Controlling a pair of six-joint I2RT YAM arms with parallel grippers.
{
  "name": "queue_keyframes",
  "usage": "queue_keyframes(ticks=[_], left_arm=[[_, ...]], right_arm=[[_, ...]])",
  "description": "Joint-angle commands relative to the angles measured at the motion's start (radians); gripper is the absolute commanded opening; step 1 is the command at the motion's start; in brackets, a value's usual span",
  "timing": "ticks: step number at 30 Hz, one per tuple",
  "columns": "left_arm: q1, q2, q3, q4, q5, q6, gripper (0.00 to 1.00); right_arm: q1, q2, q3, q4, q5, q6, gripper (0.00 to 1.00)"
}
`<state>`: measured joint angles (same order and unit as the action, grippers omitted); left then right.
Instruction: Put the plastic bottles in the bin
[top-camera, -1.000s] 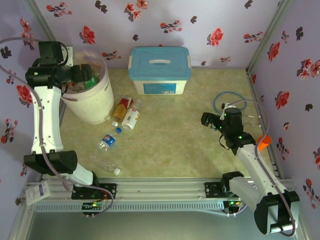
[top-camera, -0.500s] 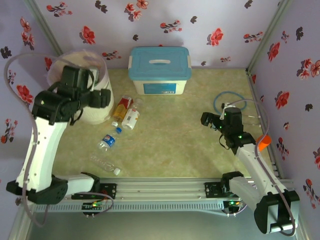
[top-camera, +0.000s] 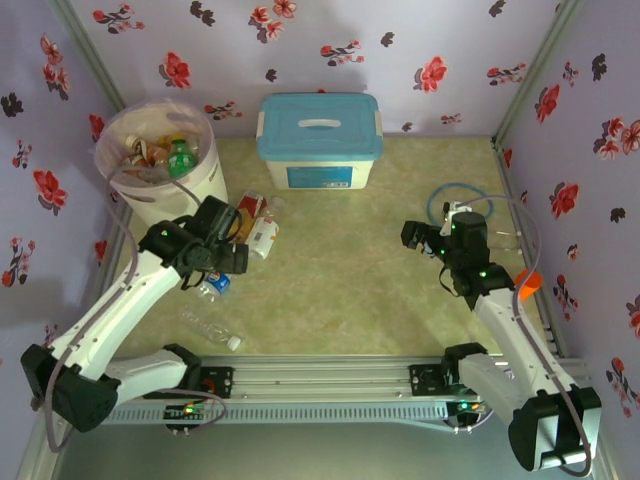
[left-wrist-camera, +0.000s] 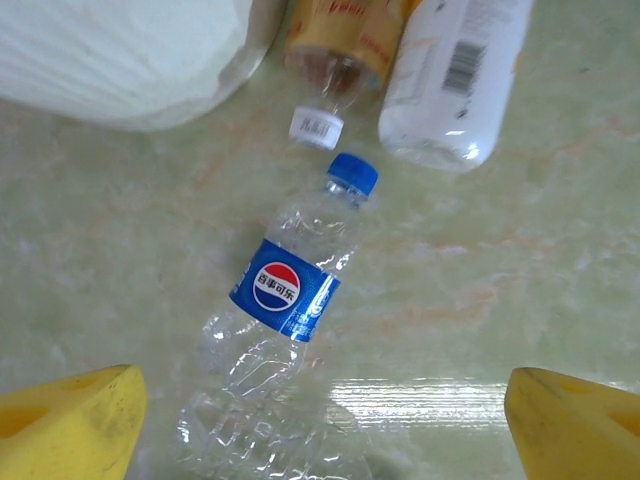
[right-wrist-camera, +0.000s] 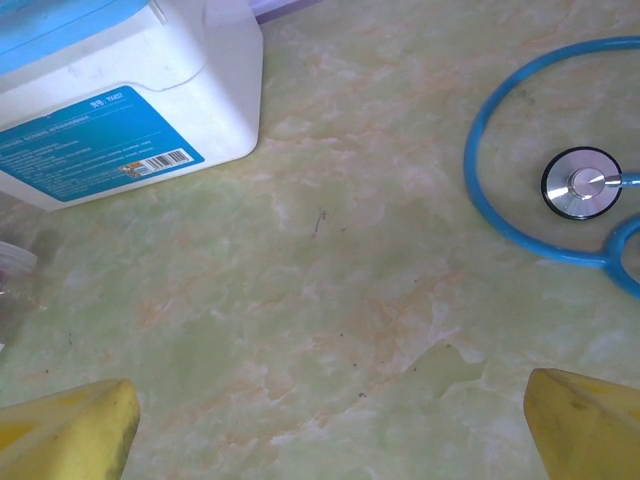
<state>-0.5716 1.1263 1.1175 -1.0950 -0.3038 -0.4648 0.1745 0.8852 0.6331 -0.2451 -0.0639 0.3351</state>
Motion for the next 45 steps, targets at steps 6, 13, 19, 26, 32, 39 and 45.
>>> queue_keyframes(ticks=[6, 13, 19, 26, 32, 39, 45], left_arm=[[0.095, -0.036, -0.236, 0.206, -0.003, -0.104, 0.98], [0.153, -0.011, -0.359, 0.333, 0.06, -0.085, 1.0], [0.153, 0.091, -0.376, 0.353, 0.084, -0.037, 1.0], [0.155, 0.147, -0.394, 0.411, 0.097, -0.024, 1.0], [0.155, 0.205, -0.374, 0.429, 0.098, -0.025, 0.94], [0.156, 0.207, -0.371, 0.423, 0.098, -0.027, 0.8], [0.156, 0.189, -0.366, 0.411, 0.098, -0.029, 0.76]], right_arm=[[-0.008, -0.039, 0.006, -0.033, 0.013, -0.051, 0.99], [-0.008, -0.052, 0.006, -0.05, 0.019, -0.055, 0.99], [-0.007, -0.052, -0.006, -0.037, 0.024, -0.048, 0.99], [-0.007, -0.054, -0.004, -0.048, 0.016, -0.044, 0.99], [-0.008, -0.075, -0.011, -0.053, 0.022, -0.037, 0.99], [-0.007, -0.091, -0.016, -0.066, 0.044, -0.049, 0.99], [-0.007, -0.077, -0.017, -0.045, 0.035, -0.041, 0.99]])
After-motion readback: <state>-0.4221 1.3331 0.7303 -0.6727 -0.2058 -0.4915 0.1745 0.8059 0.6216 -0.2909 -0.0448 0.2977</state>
